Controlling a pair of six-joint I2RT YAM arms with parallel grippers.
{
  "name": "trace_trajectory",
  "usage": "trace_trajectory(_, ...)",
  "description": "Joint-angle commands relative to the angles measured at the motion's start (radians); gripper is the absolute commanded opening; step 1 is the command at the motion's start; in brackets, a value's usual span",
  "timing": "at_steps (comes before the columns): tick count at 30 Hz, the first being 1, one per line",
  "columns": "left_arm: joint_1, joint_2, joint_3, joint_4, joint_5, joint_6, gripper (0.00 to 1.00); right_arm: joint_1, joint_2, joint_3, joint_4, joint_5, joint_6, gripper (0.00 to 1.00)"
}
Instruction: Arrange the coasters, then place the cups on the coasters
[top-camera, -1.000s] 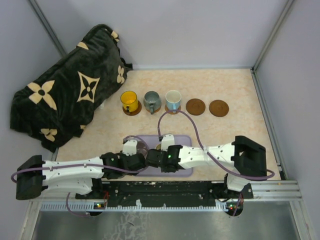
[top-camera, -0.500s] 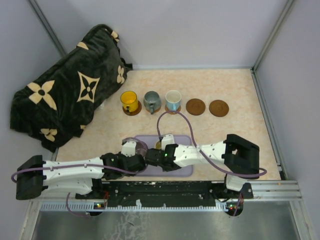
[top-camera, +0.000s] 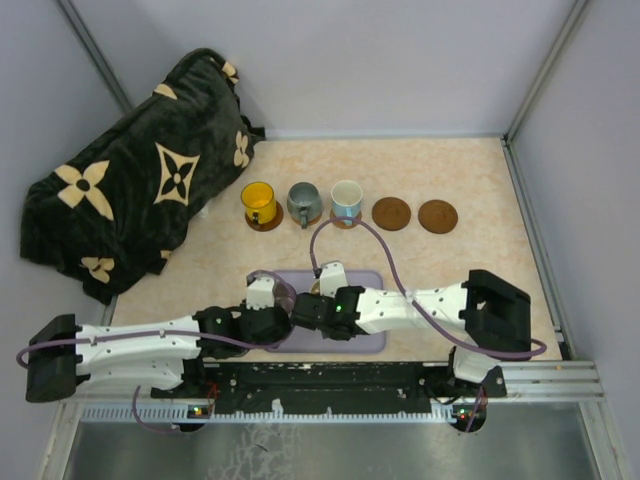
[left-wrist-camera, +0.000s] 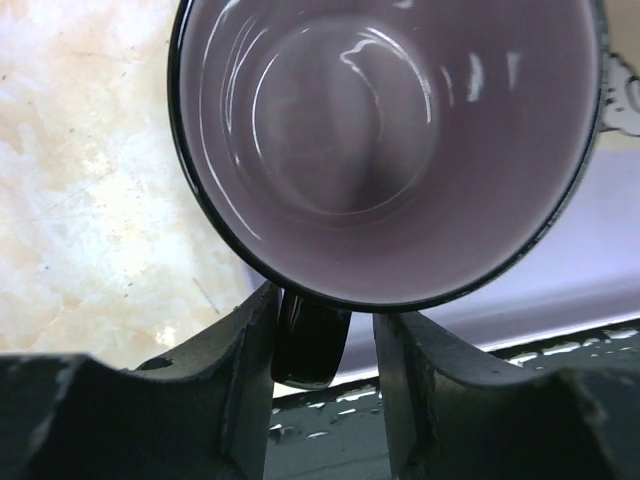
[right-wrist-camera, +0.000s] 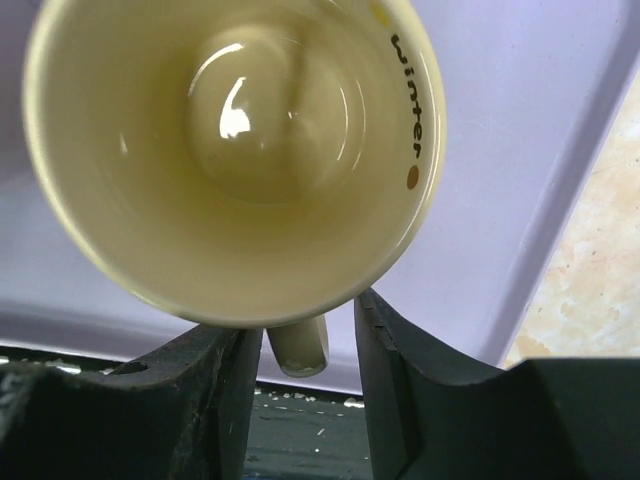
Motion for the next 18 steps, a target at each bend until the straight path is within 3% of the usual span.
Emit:
trace_trajectory(1,-0.028,-0.031,0.041,0.248,-0.029,0.017,0.49,0.025,0.013,0.039,0.09,0.06,-0.021,0.41)
trace_trajectory(6,-0.031,-0.035,0.037,0.248,-0.04,0.016,0.5,0.026,0.012,0.047,0.077,0.051,-0.013,0.44)
trace_trajectory(10,-0.033,-0.013,0.044,0.246,-0.057,0.026,0.5,0.025,-0.032,0.033,0.043,0.057,0.004,0.56)
trace_trajectory(18,-0.033,0.069,0.087,0.192,-0.136,0.011,0.49,0.028,-0.197,-0.009,-0.031,0.083,0.053,0.57)
